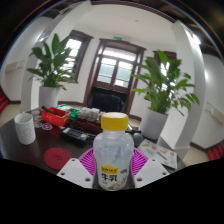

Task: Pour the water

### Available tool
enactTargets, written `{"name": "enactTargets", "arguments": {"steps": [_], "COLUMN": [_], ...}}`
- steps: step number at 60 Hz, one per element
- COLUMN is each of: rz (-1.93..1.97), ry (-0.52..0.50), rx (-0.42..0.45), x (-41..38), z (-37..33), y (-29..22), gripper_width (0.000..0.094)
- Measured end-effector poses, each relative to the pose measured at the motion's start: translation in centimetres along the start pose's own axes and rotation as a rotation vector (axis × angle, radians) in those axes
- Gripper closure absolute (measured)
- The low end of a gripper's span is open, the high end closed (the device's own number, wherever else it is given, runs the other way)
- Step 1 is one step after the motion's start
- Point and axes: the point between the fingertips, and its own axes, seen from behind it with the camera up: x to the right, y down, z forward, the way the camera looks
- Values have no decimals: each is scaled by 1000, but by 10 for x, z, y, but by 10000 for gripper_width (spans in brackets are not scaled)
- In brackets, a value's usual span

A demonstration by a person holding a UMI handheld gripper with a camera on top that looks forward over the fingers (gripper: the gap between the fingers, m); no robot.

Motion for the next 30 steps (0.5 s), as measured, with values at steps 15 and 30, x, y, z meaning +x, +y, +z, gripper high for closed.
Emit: {"name": "enactTargets", "arguments": {"steps": [15, 30], "rz": [-549, -1132], "ry": [-84, -58], "rx": [48, 118], "x": [-39, -42], "z": [58, 150], "y": [-119, -205], "gripper_width": [530, 528]}}
